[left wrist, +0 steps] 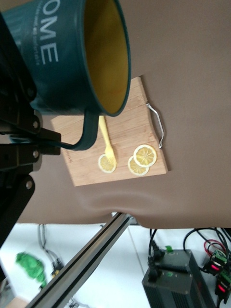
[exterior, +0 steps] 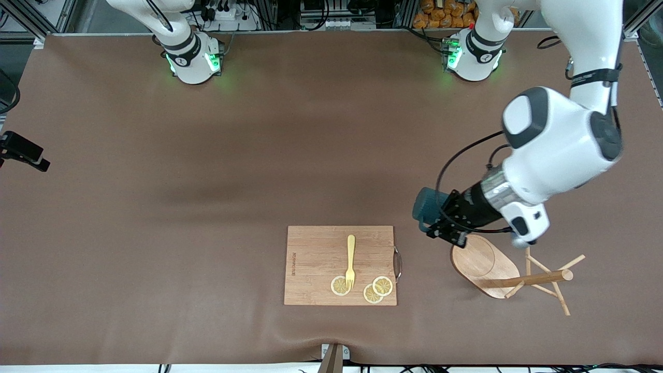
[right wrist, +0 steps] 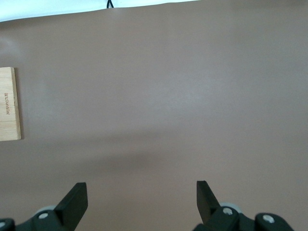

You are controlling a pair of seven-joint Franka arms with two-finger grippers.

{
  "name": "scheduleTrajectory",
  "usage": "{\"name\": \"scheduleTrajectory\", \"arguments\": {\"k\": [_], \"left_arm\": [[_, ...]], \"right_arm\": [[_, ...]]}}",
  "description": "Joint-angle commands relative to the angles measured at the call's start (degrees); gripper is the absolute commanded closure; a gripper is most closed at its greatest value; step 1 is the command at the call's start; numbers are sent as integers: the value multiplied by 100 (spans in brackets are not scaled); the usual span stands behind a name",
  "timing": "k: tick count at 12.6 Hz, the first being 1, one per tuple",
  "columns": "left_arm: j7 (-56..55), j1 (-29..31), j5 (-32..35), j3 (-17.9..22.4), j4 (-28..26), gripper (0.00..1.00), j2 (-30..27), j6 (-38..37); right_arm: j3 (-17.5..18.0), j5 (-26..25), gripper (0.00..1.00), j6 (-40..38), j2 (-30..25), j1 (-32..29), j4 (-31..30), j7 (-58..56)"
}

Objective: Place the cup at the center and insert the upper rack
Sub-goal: 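Carry the mug with the left gripper to the wooden mug tree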

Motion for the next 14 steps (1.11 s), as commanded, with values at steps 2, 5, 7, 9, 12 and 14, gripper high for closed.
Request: {"name": "scheduleTrajectory", "arguments": {"k": [2, 5, 7, 9, 12, 14], "left_arm": [[1248, 756, -1204, -61, -186, 100, -220, -601], [2003, 1231, -1871, -61, -186, 100, -194, -987], [2584, 1486, -2312, -52, -194, 100, -124, -1129], [2727, 1592, -2655, -52, -186, 100, -19, -1138], [3254, 1812, -3164, -52, -177, 100, 218, -1147], [3465, 1839, -3412, -43, -186, 100, 315, -1138]], "right_arm": [[41, -48, 0, -82, 22, -52, 109, 27], [41, -48, 0, -82, 22, -43, 109, 27], [41, -48, 0, -82, 22, -43, 109, 27], [41, -48, 0, -82, 22, -43, 109, 27], [41, -39, 0, -91, 22, -43, 109, 27], [41, -39, 0, -91, 22, -43, 109, 27]]}}
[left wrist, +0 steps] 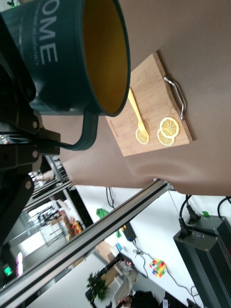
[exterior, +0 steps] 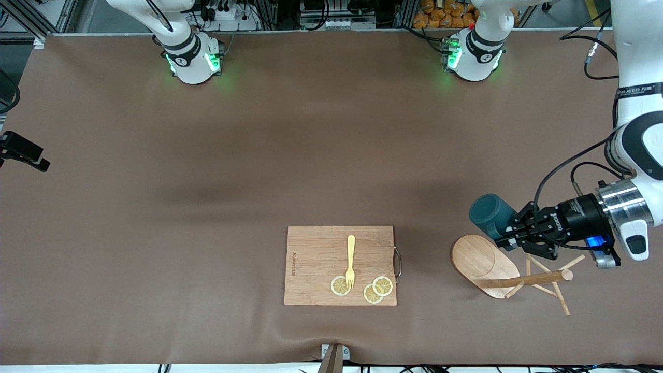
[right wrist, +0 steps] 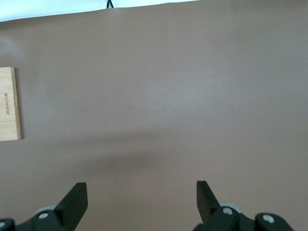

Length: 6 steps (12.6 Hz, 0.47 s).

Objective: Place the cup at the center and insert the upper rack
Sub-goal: 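Carry the mug with the left gripper to the wooden mug tree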

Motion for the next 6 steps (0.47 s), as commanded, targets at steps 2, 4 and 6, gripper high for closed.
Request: {"name": "scheduleTrajectory", "arguments": {"k": [2, 4, 6], "left_arm": [[312, 184, -328, -60, 2, 100, 155, -67], [470, 272, -565, -60, -6, 100, 226, -67], [707, 351, -592, -60, 11, 100, 313, -67]], "right_arm": [[40, -39, 0, -90, 22, -43, 108, 27], [40, -47, 0, -82, 22, -43, 108, 27], [40, -47, 0, -90, 22, -43, 108, 27]]}}
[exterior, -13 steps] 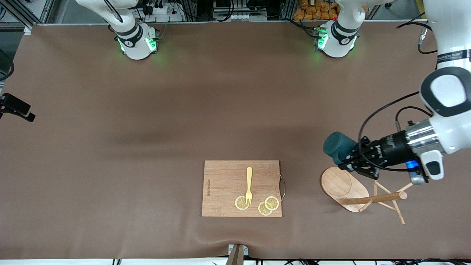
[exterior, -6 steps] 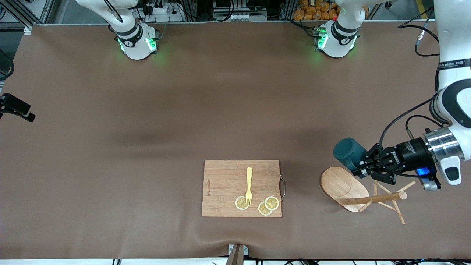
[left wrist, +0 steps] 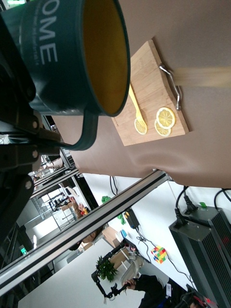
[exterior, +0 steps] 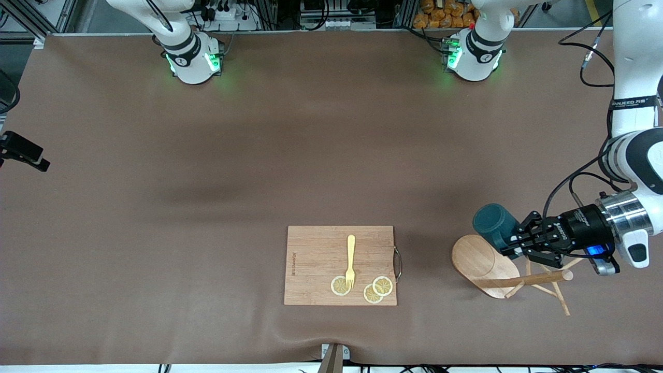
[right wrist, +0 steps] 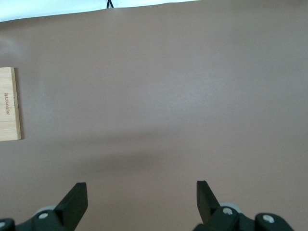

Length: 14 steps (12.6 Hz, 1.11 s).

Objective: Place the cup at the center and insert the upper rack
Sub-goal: 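Hook the mug handle onto a mug-tree peg with the left gripper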

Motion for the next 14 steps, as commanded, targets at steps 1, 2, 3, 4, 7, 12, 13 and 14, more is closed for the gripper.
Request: {"name": "scheduleTrajectory", "arguments": {"k": [1, 2, 3, 4, 7, 12, 13, 14], "left_arm": [[430, 226, -173, -59, 22, 100, 117, -76], [624, 271, -243, -59, 13, 100, 170, -76], [791, 289, -374, -59, 5, 100, 223, -85], [923, 332, -410, -59, 4, 100, 267, -85], [985, 386, -586, -59, 22, 100, 294, -85], [1276, 481, -815, -59, 22, 100, 434, -120], [1319, 526, -815, -59, 22, 100, 460, -190], [1433, 535, -806, -50, 5, 100, 461, -217]], "right_arm": [[40, -47, 0, -82, 22, -43, 108, 27], [40, -39, 0, -90, 22, -43, 108, 27], [40, -47, 0, -90, 22, -43, 108, 27], [40, -47, 0, -90, 22, -43, 108, 27], [40, -47, 0, -90, 31, -52, 108, 27], [40, -47, 0, -90, 22, -52, 108, 27], [40, -47, 0, -90, 22, -52, 108, 27], [40, -47, 0, -90, 22, -52, 108, 27]]}}
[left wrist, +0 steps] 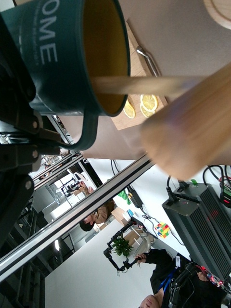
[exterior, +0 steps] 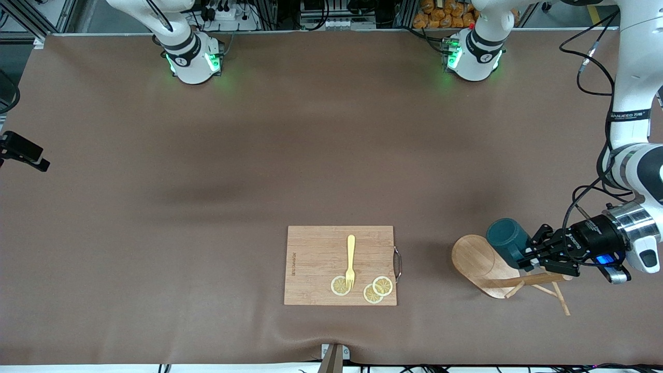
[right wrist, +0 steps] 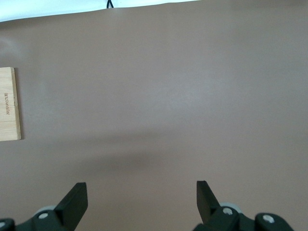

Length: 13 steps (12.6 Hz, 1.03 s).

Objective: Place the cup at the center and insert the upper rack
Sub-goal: 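Hook the mug handle onto a mug-tree peg with the left gripper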

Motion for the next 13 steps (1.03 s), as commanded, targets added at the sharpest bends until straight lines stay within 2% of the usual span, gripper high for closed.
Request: {"name": "scheduleTrajectory", "arguments": {"k": [1, 7, 13], "left_arm": [[378, 133, -143, -41, -8, 100, 58, -229], [634, 379, -37, -32, 36, 100, 190, -431], [669, 344, 16, 3, 220, 100, 392, -440]], "right_arm": [[41, -47, 0, -90, 31, -52, 108, 27], [41, -39, 0, -90, 22, -43, 108, 27], [41, -39, 0, -90, 31, -34, 108, 27]]}}
